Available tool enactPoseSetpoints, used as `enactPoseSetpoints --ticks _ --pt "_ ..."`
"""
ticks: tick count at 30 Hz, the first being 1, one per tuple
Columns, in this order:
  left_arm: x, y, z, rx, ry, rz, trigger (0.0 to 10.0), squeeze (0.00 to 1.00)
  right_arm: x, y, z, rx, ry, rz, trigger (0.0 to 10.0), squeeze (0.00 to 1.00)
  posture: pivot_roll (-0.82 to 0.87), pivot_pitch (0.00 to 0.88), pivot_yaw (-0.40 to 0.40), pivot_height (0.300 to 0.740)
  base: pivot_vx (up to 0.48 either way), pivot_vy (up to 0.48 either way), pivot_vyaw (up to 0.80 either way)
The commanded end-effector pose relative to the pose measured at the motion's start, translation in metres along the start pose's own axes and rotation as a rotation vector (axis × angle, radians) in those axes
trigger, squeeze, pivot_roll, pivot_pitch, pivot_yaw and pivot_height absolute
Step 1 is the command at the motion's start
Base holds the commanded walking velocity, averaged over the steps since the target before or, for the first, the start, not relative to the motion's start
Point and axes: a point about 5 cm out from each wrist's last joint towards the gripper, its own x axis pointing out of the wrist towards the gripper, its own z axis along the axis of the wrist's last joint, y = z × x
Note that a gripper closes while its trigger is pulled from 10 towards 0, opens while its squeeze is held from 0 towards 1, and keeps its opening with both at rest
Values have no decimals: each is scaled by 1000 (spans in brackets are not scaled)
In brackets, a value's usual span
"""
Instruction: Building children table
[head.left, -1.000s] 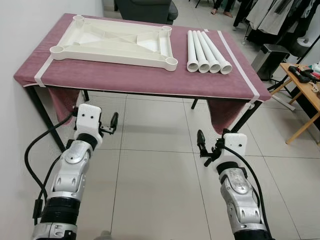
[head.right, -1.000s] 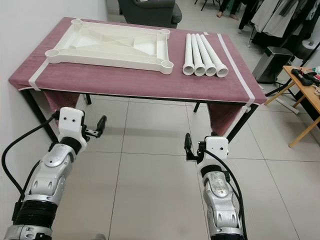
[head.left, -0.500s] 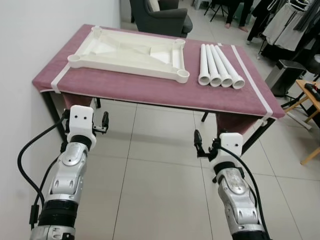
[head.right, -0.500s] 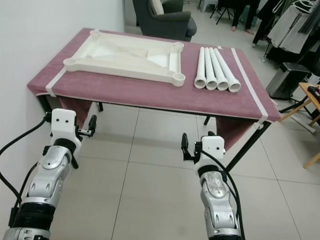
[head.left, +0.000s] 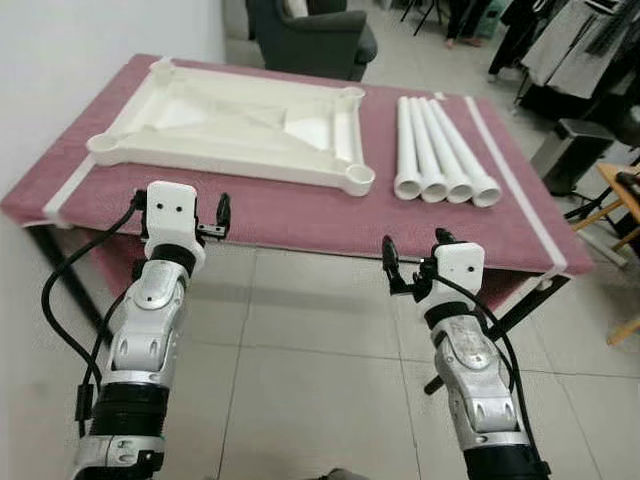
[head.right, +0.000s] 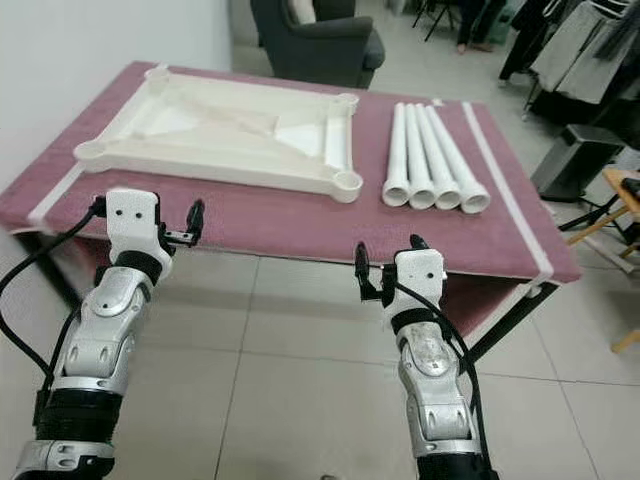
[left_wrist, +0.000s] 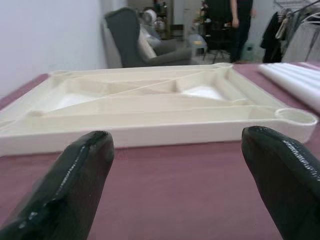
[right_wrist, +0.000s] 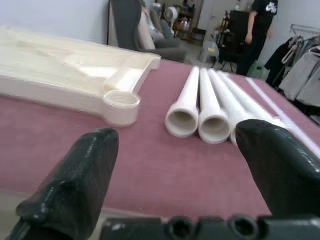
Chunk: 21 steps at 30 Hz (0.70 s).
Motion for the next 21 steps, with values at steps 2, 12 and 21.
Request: enactPoseSetpoints --ticks 2,12,21 --pt "1 7 8 12 -22 29 10000 0 3 5 7 5 -23 13 10000 0 148 0 -55 740 465 0 0" --pt "5 3 19 8 -51 11 10000 0 6 4 14 16 -38 -12 10000 0 142 0 -44 740 465 0 0" --pt "3 2 12 -7 15 -3 10000 0 6 4 17 17 -45 -9 10000 0 139 0 -38 740 188 0 0"
